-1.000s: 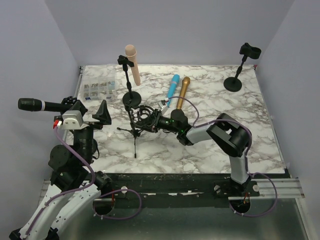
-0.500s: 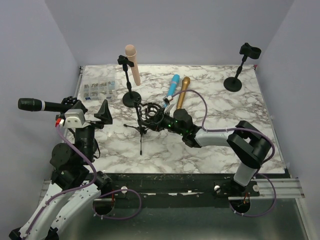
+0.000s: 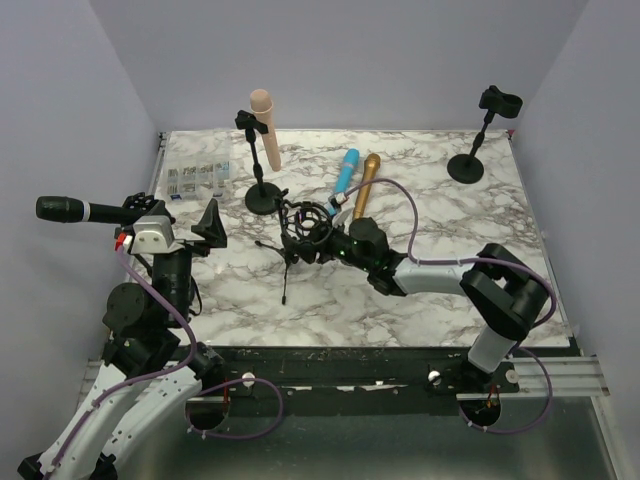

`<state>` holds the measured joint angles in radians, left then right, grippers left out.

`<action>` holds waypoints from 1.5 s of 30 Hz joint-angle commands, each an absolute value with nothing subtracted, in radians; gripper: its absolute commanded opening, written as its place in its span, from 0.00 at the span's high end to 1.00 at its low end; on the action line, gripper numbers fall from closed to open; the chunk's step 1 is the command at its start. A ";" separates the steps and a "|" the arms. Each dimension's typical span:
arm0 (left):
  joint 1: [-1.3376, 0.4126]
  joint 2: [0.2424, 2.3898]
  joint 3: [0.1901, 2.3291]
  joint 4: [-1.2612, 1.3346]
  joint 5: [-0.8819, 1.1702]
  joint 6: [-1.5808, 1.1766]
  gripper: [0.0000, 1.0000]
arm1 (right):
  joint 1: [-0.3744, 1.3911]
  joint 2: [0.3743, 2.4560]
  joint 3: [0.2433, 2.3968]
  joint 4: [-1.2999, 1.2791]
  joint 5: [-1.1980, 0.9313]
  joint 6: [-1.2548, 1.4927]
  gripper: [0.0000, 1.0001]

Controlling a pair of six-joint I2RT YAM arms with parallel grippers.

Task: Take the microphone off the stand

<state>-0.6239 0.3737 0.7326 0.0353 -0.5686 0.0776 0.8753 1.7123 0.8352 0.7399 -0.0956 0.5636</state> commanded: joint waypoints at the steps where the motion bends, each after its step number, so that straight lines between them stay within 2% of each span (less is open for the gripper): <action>1: -0.628 0.383 0.744 0.032 -0.568 0.071 0.02 | 0.859 1.703 0.788 0.663 -0.175 0.675 0.46; 3: -0.630 0.383 0.745 0.031 -0.568 0.070 0.02 | 0.848 1.694 0.783 0.674 -0.219 0.744 0.38; 5: -0.630 0.379 0.746 0.030 -0.567 0.071 0.02 | 0.827 1.697 0.778 0.692 -0.276 0.813 0.36; 13: -0.630 0.369 0.745 0.032 -0.569 0.072 0.02 | 0.752 1.781 0.772 0.876 -0.464 1.181 0.31; 18: -0.630 0.366 0.746 0.032 -0.569 0.072 0.02 | 0.727 1.892 0.782 1.108 -0.522 1.443 0.31; 25: -0.632 0.358 0.744 0.033 -0.572 0.075 0.02 | 0.727 2.027 0.832 1.308 -0.534 1.641 0.37; 34: -0.631 0.357 0.746 0.035 -0.569 0.075 0.02 | 0.727 2.069 0.887 1.359 -0.538 1.705 0.40; 40: -0.632 0.359 0.746 0.035 -0.569 0.075 0.02 | 0.727 2.106 0.899 1.404 -0.538 1.741 0.51; 45: -0.631 0.362 0.746 0.034 -0.567 0.074 0.02 | 0.727 2.110 0.903 1.384 -0.532 1.722 0.57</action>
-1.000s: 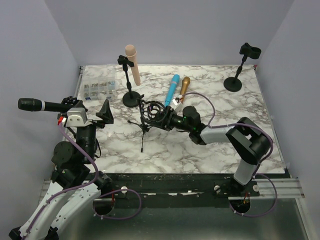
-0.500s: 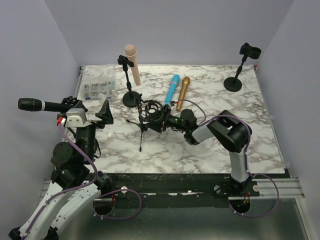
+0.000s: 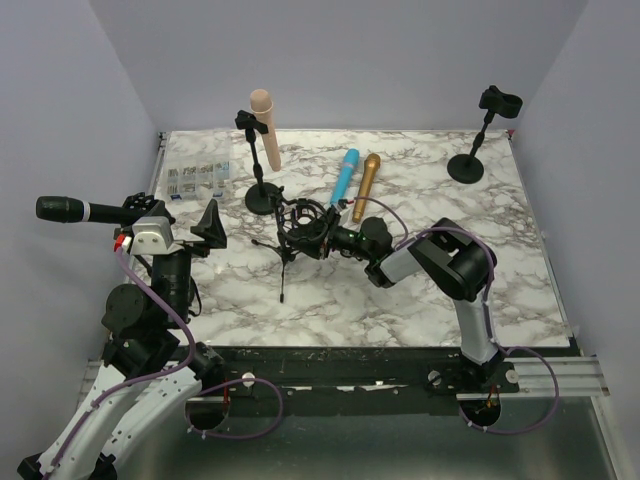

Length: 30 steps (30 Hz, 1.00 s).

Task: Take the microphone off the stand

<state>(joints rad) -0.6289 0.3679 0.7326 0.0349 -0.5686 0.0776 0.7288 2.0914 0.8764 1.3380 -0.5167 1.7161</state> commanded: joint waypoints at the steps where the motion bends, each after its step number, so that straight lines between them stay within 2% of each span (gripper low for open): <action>1: -0.632 0.361 0.746 0.034 -0.568 0.074 0.02 | 0.728 2.111 0.905 1.377 -0.531 1.718 0.59; 5: -0.632 0.362 0.746 0.034 -0.566 0.073 0.02 | 0.727 2.109 0.907 1.335 -0.526 1.683 0.67; 8: -0.632 0.362 0.746 0.034 -0.566 0.074 0.02 | 0.727 2.101 0.911 1.290 -0.525 1.637 0.78; 11: -0.631 0.364 0.746 0.033 -0.566 0.073 0.02 | 0.727 2.076 0.910 1.218 -0.520 1.560 0.82; 17: -0.631 0.365 0.746 0.035 -0.565 0.072 0.02 | 0.731 1.924 0.918 0.859 -0.446 1.219 0.99; 23: -0.632 0.367 0.746 0.033 -0.560 0.069 0.02 | 0.786 1.779 1.012 0.469 -0.225 0.841 0.99; 30: -0.632 0.376 0.747 0.030 -0.562 0.069 0.02 | 0.830 1.746 1.075 0.344 -0.120 0.643 0.96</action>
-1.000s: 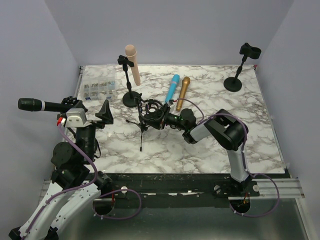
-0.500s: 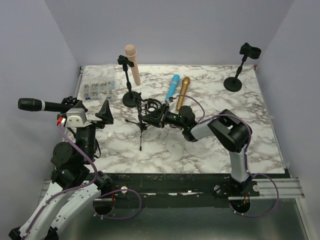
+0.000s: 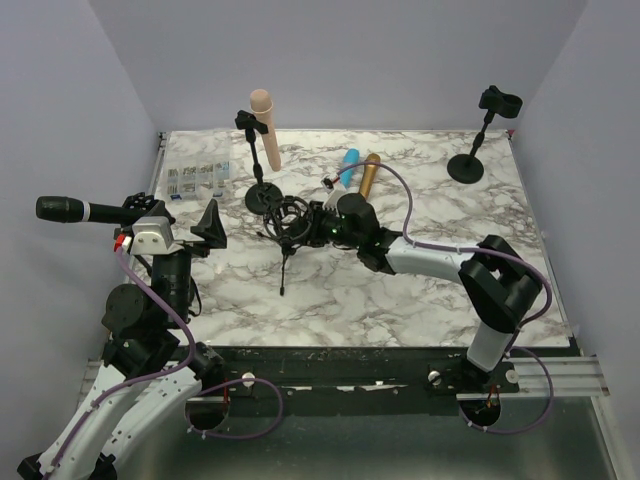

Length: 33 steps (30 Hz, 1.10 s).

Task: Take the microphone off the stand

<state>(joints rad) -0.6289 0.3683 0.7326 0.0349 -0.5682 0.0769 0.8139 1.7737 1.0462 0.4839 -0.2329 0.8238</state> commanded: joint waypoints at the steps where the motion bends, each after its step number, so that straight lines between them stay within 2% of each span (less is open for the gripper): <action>1: -0.632 0.376 0.747 0.031 -0.564 0.069 0.02 | 0.830 1.744 1.073 0.344 -0.119 0.639 0.95; 6: -0.631 0.378 0.747 0.031 -0.562 0.068 0.02 | 0.830 1.751 1.058 0.351 -0.130 0.644 0.86; 16: -0.632 0.392 0.741 0.041 -0.543 0.080 0.01 | 0.830 1.690 1.029 0.334 -0.136 0.656 0.38; 20: -0.632 0.437 0.758 0.020 -0.503 0.070 0.01 | 0.830 1.636 1.000 0.310 -0.107 0.662 0.23; 23: -0.632 0.460 0.770 0.003 -0.467 0.051 0.01 | 0.830 1.592 0.975 0.280 -0.085 0.657 0.19; 29: -0.632 0.486 0.785 -0.023 -0.452 0.041 0.01 | 0.828 1.517 0.868 0.246 -0.053 0.673 0.18; 33: -0.631 0.498 0.792 -0.018 -0.450 0.015 0.01 | 0.831 1.485 0.796 0.316 -0.124 0.644 0.18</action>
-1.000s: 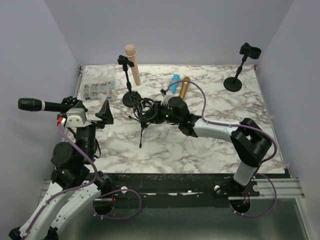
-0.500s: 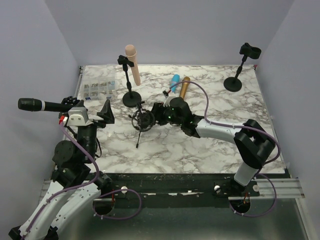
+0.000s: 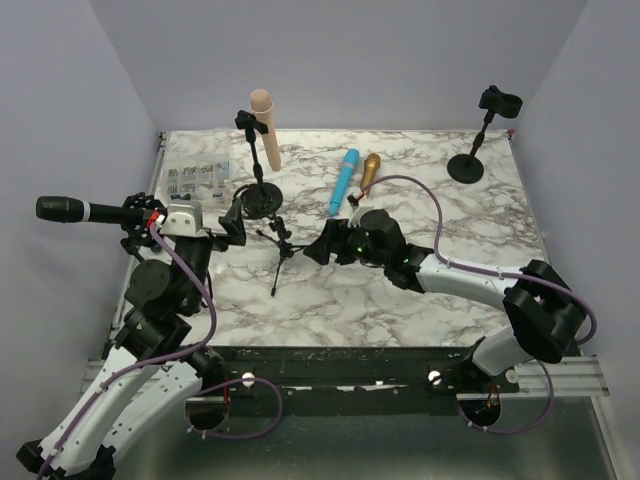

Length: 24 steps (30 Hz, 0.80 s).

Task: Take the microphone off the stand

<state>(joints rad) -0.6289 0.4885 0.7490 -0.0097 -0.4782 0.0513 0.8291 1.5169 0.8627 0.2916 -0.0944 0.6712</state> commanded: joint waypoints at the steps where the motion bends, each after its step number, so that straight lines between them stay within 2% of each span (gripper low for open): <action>1: -0.632 0.506 0.810 -0.031 -0.446 -0.018 0.01 | 0.838 1.485 0.792 0.322 -0.123 0.616 0.18; 6: -0.631 0.602 0.968 -0.091 -0.336 -0.150 0.01 | 0.873 1.515 0.815 0.326 -0.078 0.496 0.18; 9: -0.632 0.678 1.081 -0.101 -0.307 -0.151 0.01 | 0.896 1.566 0.845 0.346 -0.064 0.504 0.20; 11: -0.632 0.718 1.121 -0.079 -0.322 -0.123 0.01 | 0.926 1.598 0.840 0.383 0.029 0.562 0.21; 15: -0.630 0.764 1.094 -0.006 -0.357 -0.042 0.01 | 0.994 1.691 0.845 0.425 0.219 0.754 0.21; 19: -0.618 0.745 0.994 0.026 -0.371 -0.005 0.01 | 1.126 1.814 0.969 0.374 0.429 0.756 0.19; 24: -0.623 0.654 0.882 0.121 -0.382 0.054 0.01 | 1.187 1.939 1.131 0.169 0.627 0.841 0.18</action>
